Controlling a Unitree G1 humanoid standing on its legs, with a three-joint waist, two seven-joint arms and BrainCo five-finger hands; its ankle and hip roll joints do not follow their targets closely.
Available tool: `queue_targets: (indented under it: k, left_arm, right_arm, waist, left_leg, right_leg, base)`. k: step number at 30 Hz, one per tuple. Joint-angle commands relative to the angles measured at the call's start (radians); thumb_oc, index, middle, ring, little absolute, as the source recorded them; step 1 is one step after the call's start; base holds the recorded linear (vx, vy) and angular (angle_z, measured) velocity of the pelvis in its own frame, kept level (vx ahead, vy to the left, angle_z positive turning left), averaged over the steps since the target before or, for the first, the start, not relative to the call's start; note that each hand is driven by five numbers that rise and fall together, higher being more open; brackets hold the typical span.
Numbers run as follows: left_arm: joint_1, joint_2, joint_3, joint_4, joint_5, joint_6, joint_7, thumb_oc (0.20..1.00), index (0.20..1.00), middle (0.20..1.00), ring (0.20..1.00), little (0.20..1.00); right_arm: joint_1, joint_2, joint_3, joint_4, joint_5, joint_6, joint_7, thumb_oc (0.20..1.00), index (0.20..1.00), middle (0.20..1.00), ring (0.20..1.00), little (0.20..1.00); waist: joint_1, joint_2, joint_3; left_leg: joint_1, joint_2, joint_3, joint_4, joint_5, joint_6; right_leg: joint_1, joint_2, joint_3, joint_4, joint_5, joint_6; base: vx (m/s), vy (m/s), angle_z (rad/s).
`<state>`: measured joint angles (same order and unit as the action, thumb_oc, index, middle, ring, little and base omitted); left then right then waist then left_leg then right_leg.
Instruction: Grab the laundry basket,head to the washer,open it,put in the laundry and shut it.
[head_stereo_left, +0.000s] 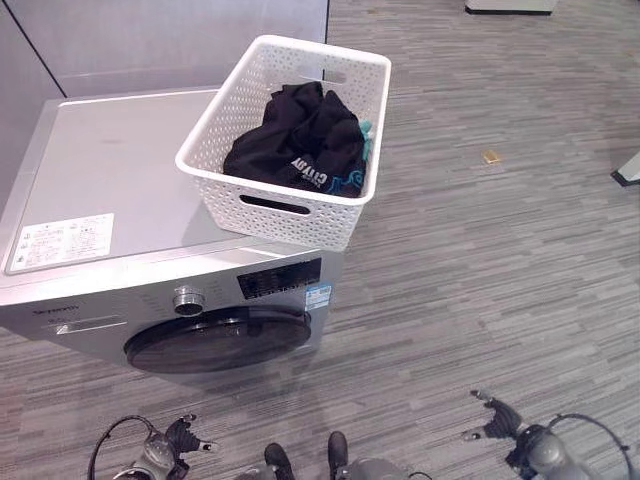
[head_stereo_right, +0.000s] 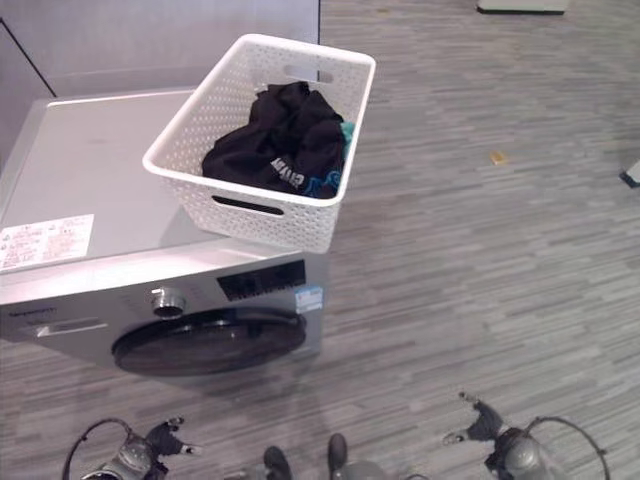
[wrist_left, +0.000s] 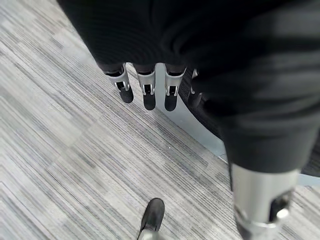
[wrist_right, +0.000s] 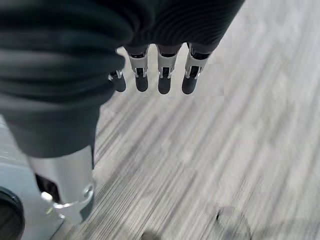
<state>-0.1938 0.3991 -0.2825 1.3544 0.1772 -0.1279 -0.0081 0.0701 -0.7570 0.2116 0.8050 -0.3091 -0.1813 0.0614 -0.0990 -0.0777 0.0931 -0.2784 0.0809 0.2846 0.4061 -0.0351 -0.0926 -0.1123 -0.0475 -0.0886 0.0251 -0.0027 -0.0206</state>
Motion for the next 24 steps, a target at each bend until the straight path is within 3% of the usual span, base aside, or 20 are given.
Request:
queue_targets:
  k: [1, 2, 5, 6, 12, 17, 20, 21, 23, 24]
  left_arm:
    - [0.007, 0.006, 0.023, -0.006, 0.034, -0.001, 0.023, 1.0, 1.0, 1.0, 1.0, 1.0]
    - [0.011, -0.002, 0.005, 0.009, 0.054, 0.003, 0.03, 1.0, 1.0, 1.0, 1.0, 1.0]
    - [0.009, -0.014, 0.019, 0.028, 0.052, 0.008, 0.041, 1.0, 1.0, 1.0, 1.0, 1.0]
    - [0.019, -0.012, 0.016, 0.025, 0.069, 0.0, 0.024, 1.0, 1.0, 1.0, 1.0, 1.0]
    - [0.038, -0.008, 0.071, 0.007, 0.058, 0.001, 0.012, 1.0, 1.0, 1.0, 1.0, 1.0]
    - [0.052, -0.018, 0.066, 0.024, 0.079, 0.004, 0.003, 1.0, 1.0, 1.0, 1.0, 1.0]
    - [0.062, -0.021, 0.061, 0.035, 0.085, 0.006, -0.009, 1.0, 1.0, 1.0, 1.0, 1.0]
    - [0.068, -0.021, 0.057, 0.039, 0.086, 0.007, -0.016, 1.0, 1.0, 1.0, 1.0, 1.0]
    - [0.069, -0.023, 0.059, 0.039, 0.086, 0.007, -0.016, 1.0, 1.0, 1.0, 1.0, 1.0]
    - [0.074, -0.021, 0.056, 0.04, 0.087, 0.007, -0.021, 1.0, 1.0, 1.0, 1.0, 1.0]
  right_arm:
    - [0.091, -0.053, -0.135, -0.046, -0.028, 0.003, -0.039, 1.0, 1.0, 1.0, 1.0, 1.0]
    - [0.104, -0.118, -0.152, -0.043, -0.07, -0.006, -0.064, 1.0, 1.0, 1.0, 1.0, 1.0]
    - [0.112, -0.109, -0.181, -0.091, -0.081, -0.002, -0.079, 1.0, 1.0, 1.0, 1.0, 1.0]
    - [0.159, -0.179, -0.249, -0.165, -0.133, -0.002, -0.078, 1.0, 1.0, 1.0, 1.0, 1.0]
    - [0.256, -0.296, -0.474, -0.43, -0.199, -0.017, -0.073, 1.0, 1.0, 1.0, 1.0, 1.0]
    - [0.238, -0.36, -0.519, -0.47, -0.233, -0.027, -0.099, 1.0, 1.0, 1.0, 1.0, 1.0]
    - [0.198, -0.458, -0.525, -0.494, -0.243, -0.044, -0.085, 1.0, 1.0, 1.0, 1.0, 1.0]
    - [0.171, -0.533, -0.515, -0.497, -0.246, -0.056, -0.074, 1.0, 1.0, 1.0, 1.0, 1.0]
    - [0.163, -0.537, -0.507, -0.494, -0.245, -0.057, -0.074, 1.0, 1.0, 1.0, 1.0, 1.0]
    - [0.137, -0.591, -0.483, -0.485, -0.255, -0.061, -0.067, 1.0, 1.0, 1.0, 1.0, 1.0]
  waist:
    - [-0.038, -0.008, -0.01]
    - [-0.019, 0.008, -0.027]
    - [-0.045, 0.032, -0.05]
    - [-0.061, 0.037, -0.071]
    - [-0.071, 0.029, -0.089]
    - [-0.059, 0.022, -0.1]
    - [-0.042, 0.012, -0.108]
    - [-0.031, 0.004, -0.109]
    - [-0.034, 0.007, -0.11]
    - [-0.027, 0.003, -0.11]
  left_leg:
    - [0.095, 0.091, 0.092, -0.23, 0.099, -0.026]
    - [0.129, 0.077, -0.033, -0.371, 0.129, -0.018]
    - [0.196, 0.082, 0.008, -0.48, 0.148, -0.032]
    - [0.218, 0.052, -0.009, -0.493, 0.124, -0.026]
    - [0.239, 0.03, 0.04, -0.493, 0.104, -0.012]
    - [0.232, 0.028, 0.046, -0.493, 0.102, -0.011]
    - [0.221, 0.027, 0.04, -0.493, 0.101, -0.012]
    - [0.214, 0.026, 0.036, -0.493, 0.103, -0.014]
    - [0.213, 0.026, 0.036, -0.493, 0.103, -0.014]
    - [0.209, 0.026, 0.034, -0.493, 0.103, -0.015]
  right_leg:
    - [0.028, 0.003, 0.019, -0.015, 0.036, 0.109]
    - [0.02, -0.015, 0.031, -0.012, 0.034, 0.12]
    - [0.014, -0.022, 0.025, -0.009, 0.035, 0.128]
    - [0.015, -0.034, 0.036, -0.024, 0.052, 0.134]
    - [0.009, -0.053, 0.072, -0.036, 0.094, 0.154]
    - [0.009, -0.06, 0.071, -0.046, 0.112, 0.163]
    - [0.011, -0.065, 0.061, -0.066, 0.124, 0.17]
    - [0.01, -0.067, 0.054, -0.075, 0.132, 0.174]
    - [0.01, -0.067, 0.053, -0.077, 0.133, 0.174]
    - [0.01, -0.069, 0.049, -0.083, 0.137, 0.177]
  base:
    - [0.17, 0.259, 0.5]
    - [0.2, 0.324, 0.4]
    - [0.13, 0.202, -0.28]
    - [0.09, 0.136, -0.14]
    - [0.06, 0.096, -0.14]
    - [0.02, 0.016, -0.09]
    - [0.01, 0.005, 0.01]
    - [0.0, 0.0, 0.0]
    - [0.0, 0.002, 0.07]
    - [0.02, 0.003, 0.12]
